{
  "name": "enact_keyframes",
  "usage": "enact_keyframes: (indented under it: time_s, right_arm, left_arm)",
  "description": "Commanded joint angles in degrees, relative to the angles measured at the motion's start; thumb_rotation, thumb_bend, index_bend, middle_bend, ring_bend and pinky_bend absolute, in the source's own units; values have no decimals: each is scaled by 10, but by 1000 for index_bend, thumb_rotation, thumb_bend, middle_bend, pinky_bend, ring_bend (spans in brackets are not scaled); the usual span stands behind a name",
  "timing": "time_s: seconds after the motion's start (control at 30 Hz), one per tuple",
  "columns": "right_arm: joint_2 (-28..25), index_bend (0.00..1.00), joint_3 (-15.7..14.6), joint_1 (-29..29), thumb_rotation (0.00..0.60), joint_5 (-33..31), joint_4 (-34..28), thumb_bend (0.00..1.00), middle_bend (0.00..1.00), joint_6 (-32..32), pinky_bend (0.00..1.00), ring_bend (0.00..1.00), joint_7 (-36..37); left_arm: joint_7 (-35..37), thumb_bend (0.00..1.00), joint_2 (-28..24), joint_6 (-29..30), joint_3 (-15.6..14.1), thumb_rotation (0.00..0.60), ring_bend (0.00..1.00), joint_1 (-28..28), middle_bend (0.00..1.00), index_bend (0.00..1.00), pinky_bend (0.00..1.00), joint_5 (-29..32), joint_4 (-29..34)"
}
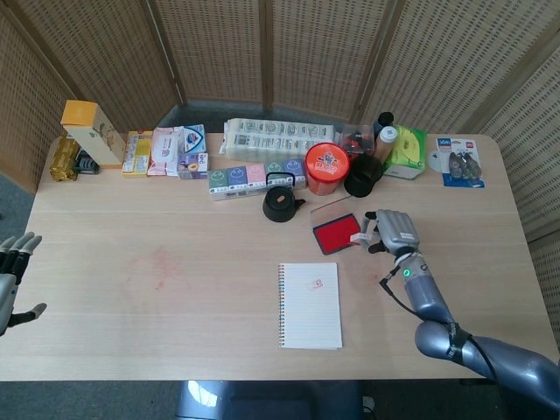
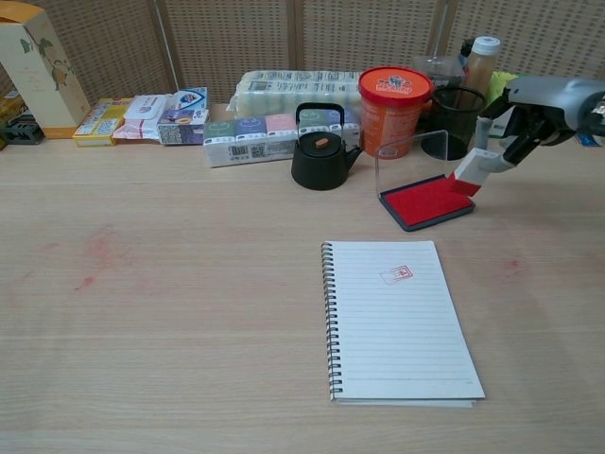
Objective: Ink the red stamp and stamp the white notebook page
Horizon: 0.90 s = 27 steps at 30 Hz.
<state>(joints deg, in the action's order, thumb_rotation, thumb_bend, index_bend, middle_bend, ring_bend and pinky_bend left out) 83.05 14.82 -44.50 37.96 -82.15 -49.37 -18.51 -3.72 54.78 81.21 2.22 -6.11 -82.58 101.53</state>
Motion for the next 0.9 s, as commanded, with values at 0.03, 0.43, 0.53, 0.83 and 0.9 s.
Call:
enact_keyframes:
  time_s: [0.03,0.43,0.53,0.83,0.9]
  right_arm:
    - [30,643,7,-51,600,-85,11,421,1000,-30,1000,1000,-96]
    - [69,645,20,-94,600,-172,20,420,1000,-75,1000,1000,-169]
    - [80,647,24,-101,600,-188,24,420,1000,-85,1000,1000,-182]
    - [125,653,22,-131,600,-241,90,420,1000,-94,1000,1000,-249]
    - [131,653,23,-133,600,-245,99,421,1000,-91,1000,1000,-255]
  left_arm:
    - [3,0,-1,-2,0,600,0,-1,12,0,13,2,-1]
    - [13,0,-4,-5,-1,600,0,-2,13,0,13,0,-2]
    - [13,0,-5,-5,-2,600,0,-1,12,0,12,-1,-2]
    - [15,0,-3,-14,-3,600,0,-5,12,0,13,2,-5]
    - [16,0,-3,-15,-3,600,0,-5,12,0,13,4,-6]
